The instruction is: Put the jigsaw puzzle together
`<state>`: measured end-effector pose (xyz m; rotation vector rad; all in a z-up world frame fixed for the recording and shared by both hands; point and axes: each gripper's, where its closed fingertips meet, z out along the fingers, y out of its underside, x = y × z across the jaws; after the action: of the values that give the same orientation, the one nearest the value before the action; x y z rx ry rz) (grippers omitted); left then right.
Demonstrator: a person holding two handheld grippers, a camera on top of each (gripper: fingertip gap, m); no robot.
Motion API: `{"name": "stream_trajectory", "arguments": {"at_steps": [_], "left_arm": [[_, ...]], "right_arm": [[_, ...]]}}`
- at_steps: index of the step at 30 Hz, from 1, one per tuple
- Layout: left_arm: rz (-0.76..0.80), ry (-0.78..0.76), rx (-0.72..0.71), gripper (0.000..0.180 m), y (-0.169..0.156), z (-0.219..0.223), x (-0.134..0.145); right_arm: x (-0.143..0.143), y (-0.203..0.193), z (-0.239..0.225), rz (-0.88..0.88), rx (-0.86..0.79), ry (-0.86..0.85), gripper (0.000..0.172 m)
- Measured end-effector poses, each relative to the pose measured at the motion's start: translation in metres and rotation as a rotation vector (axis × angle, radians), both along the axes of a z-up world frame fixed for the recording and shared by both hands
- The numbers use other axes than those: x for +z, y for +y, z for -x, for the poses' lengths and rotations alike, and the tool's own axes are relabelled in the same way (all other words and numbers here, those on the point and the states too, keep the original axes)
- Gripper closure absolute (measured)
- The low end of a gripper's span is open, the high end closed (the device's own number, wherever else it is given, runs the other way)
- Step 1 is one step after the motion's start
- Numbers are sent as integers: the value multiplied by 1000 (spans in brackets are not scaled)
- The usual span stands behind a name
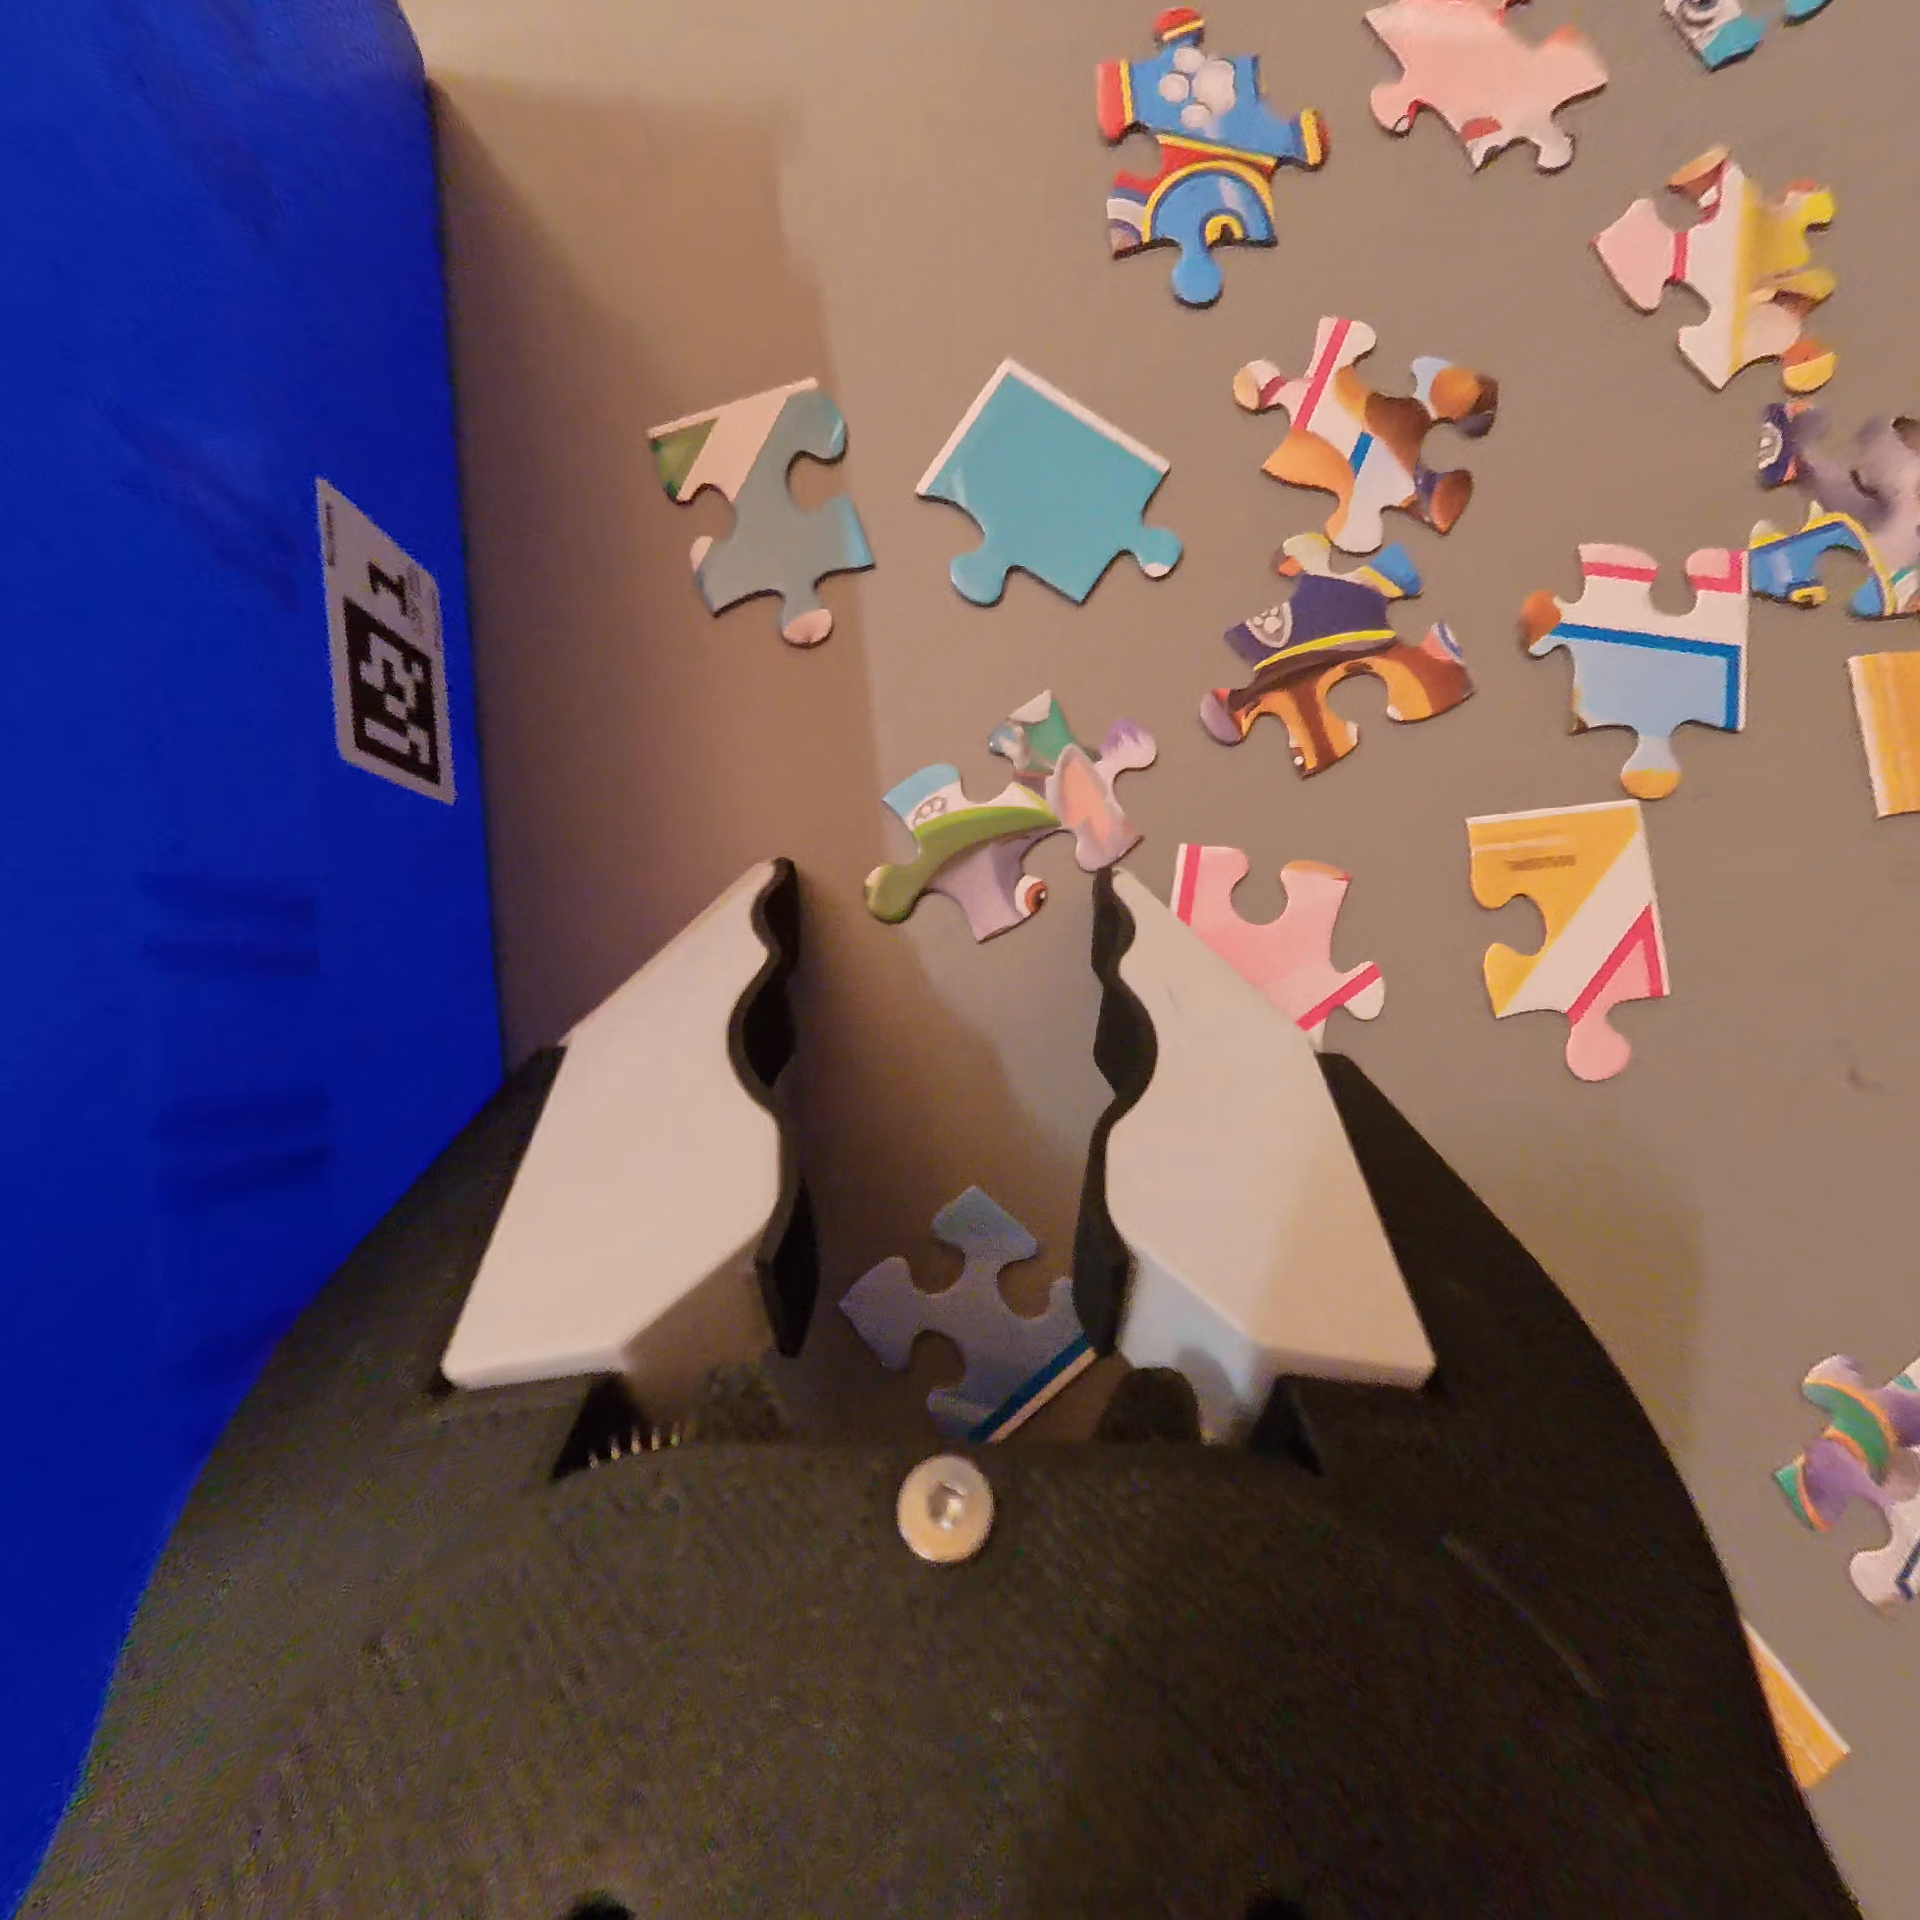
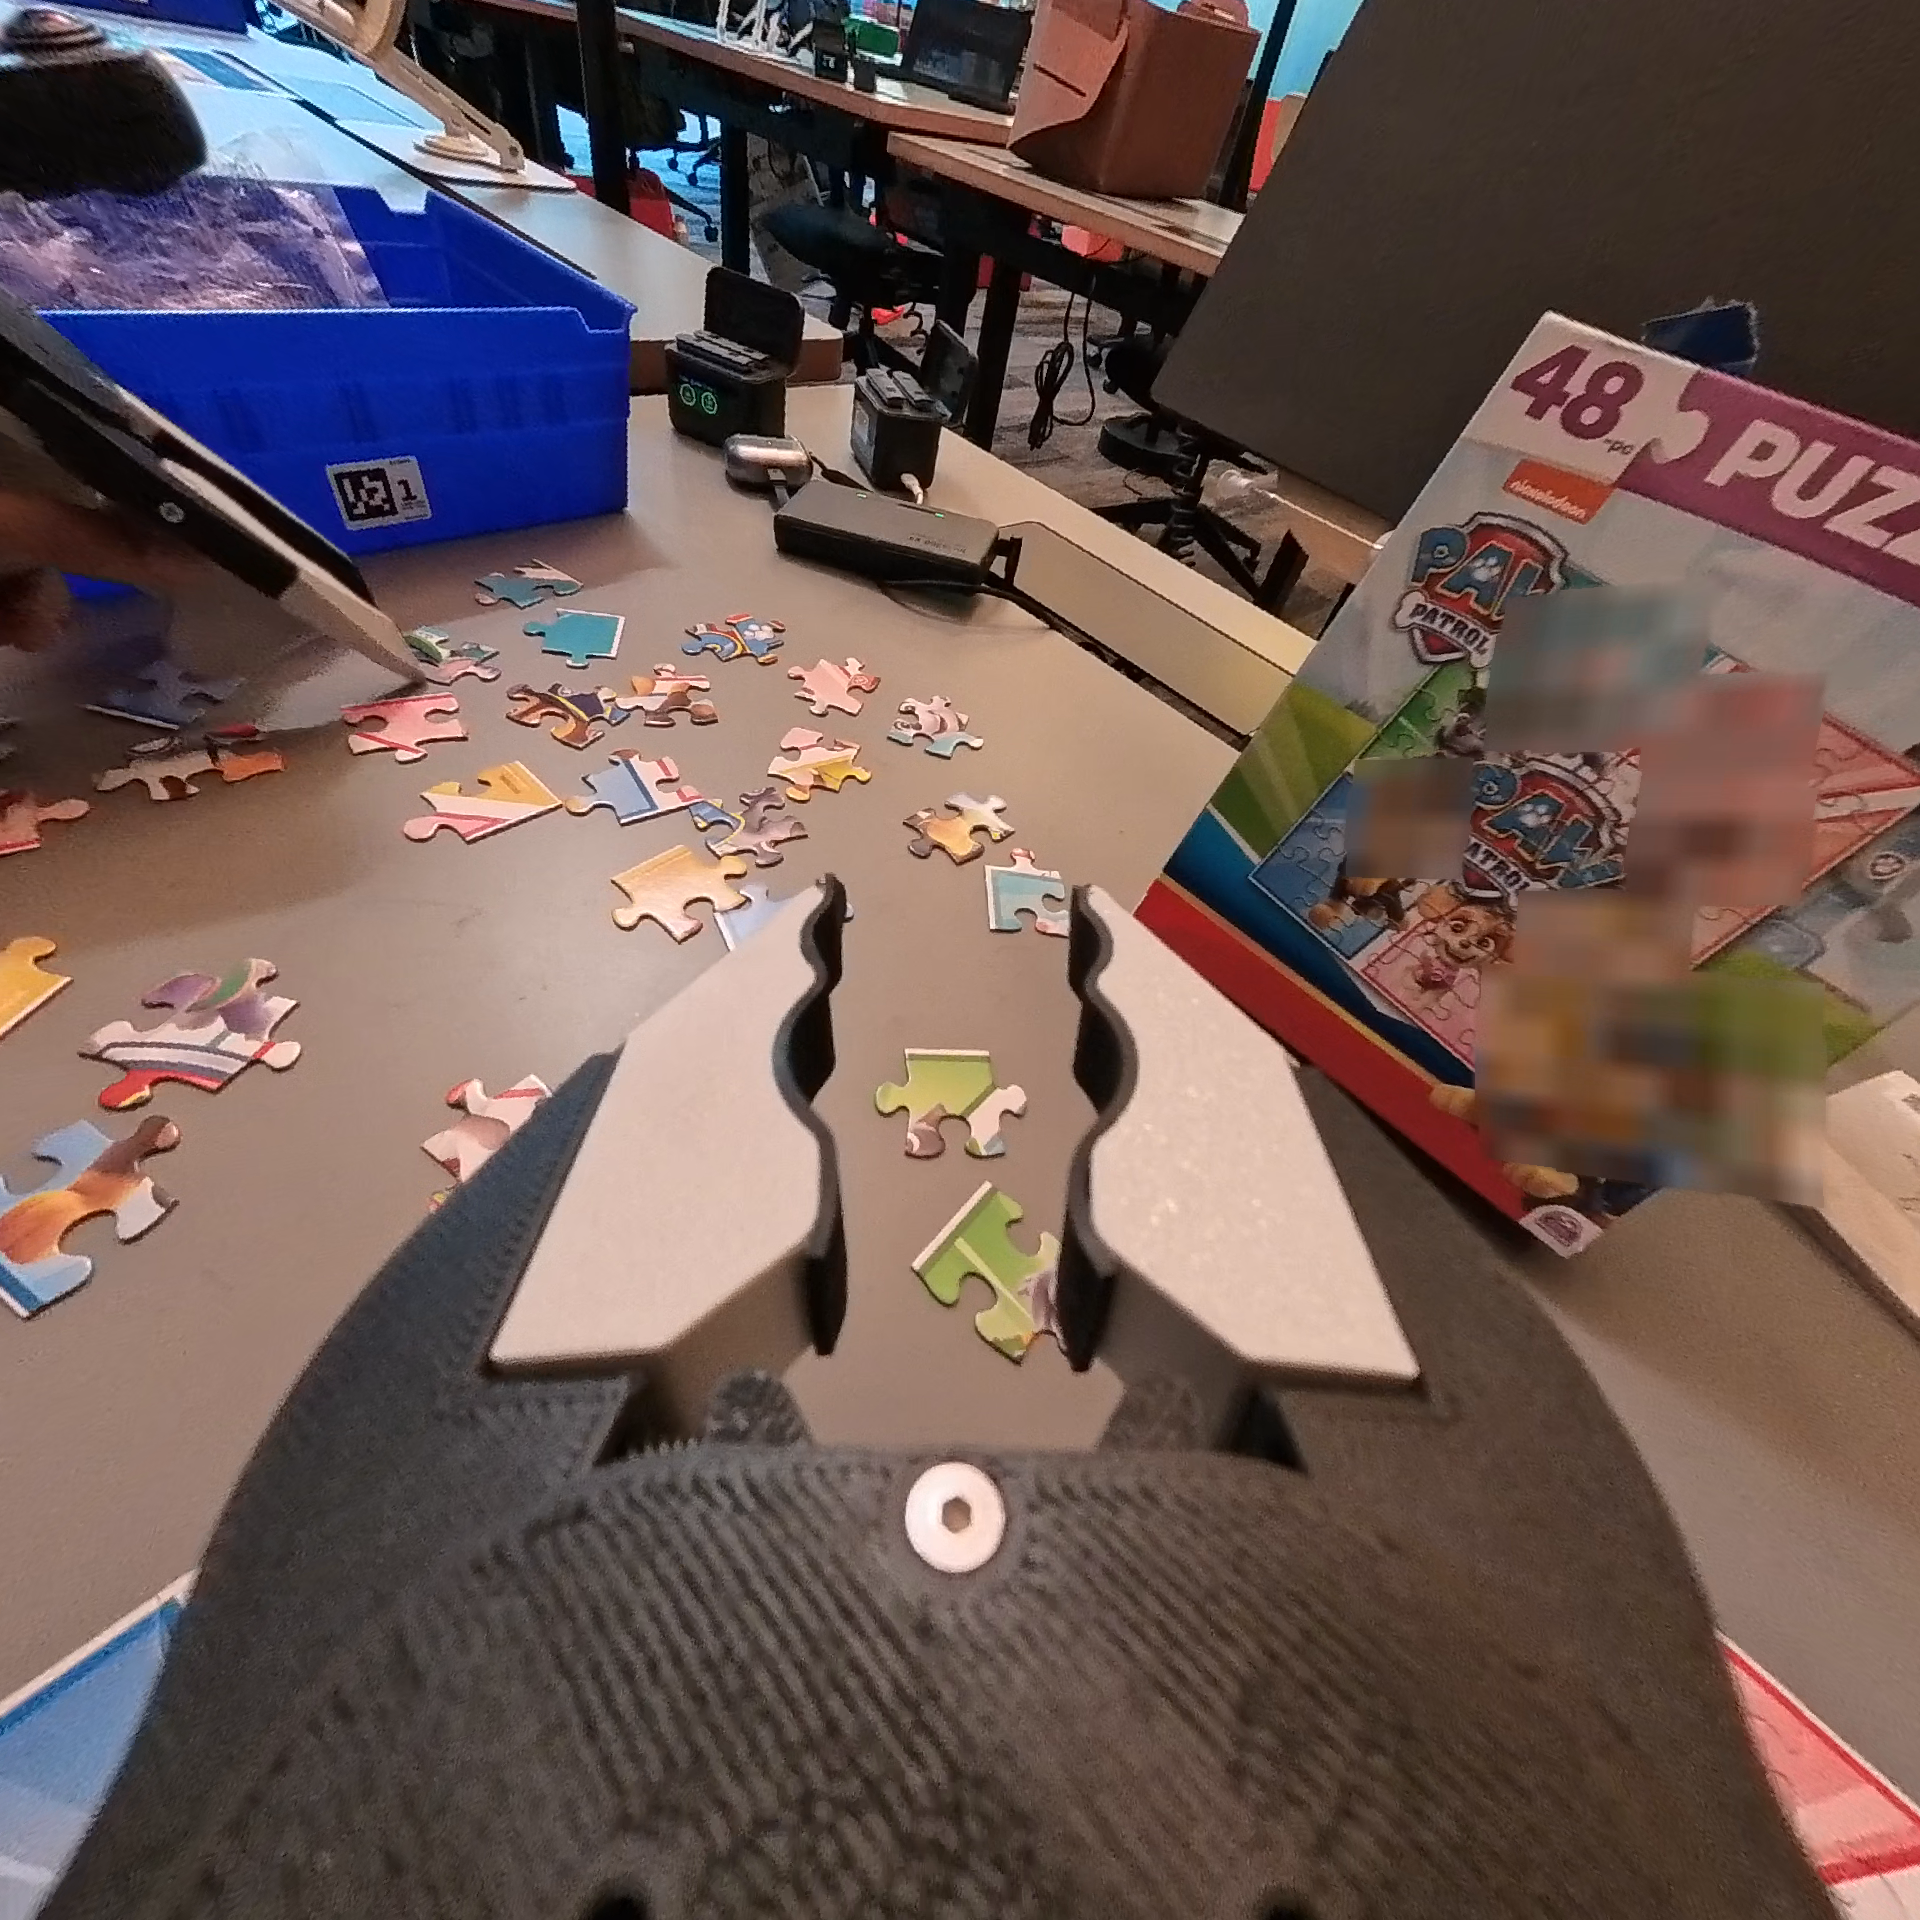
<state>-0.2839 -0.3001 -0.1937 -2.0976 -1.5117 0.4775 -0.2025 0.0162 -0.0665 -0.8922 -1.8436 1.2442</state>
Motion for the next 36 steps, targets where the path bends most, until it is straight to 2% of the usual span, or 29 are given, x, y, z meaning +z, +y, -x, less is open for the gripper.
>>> {"name": "stream_trajectory", "arguments": {"at_steps": [2, 3, 9, 10, 11, 15, 18, 22, 25, 27, 31, 34, 36], "left_arm": [[-5, 1, -8, 139, 5, 1, 0], [-2, 5, -19, 154, 7, 1, 0], [6, 9, -33, 158, 8, 1, 0], [-5, 8, -33, 164, 8, 1, 1], [-20, 19, -36, 180, 8, 1, 3], [-129, 44, -53, 180, 14, -1, 17], [-65, 33, -35, 178, 4, -2, 13], [-19, 89, 10, 170, -9, 1, 26], [-82, 131, 8, 170, -6, 1, 42], [-65, 126, 8, 170, -9, -1, 43], [-45, 144, 20, 170, -20, -4, 48], [-172, 171, -20, 168, -10, -7, 62], [-286, 187, -68, 166, 2, -11, 75]], "right_arm": [[0, 1, 0, 2, -2, 0, 129], [0, 2, 0, 2, -4, -1, 129], [0, 2, -1, 3, -3, 2, 129], [0, 2, -1, 1, -3, 3, 129], [0, 1, -1, 1, -2, 3, 129], [-1, -2, 0, 7, 7, -1, 130], [1, -15, 4, 12, 39, -5, 129], [13, -69, 17, -26, 204, -14, 122], [14, -130, 34, -64, 376, -42, 119], [5, -177, 41, -78, 504, -93, 119], [-45, -253, 55, -194, 684, -259, 110], [-89, -277, 76, -352, 678, -326, 100], [-105, -289, 84, -379, 666, -350, 99]]}}
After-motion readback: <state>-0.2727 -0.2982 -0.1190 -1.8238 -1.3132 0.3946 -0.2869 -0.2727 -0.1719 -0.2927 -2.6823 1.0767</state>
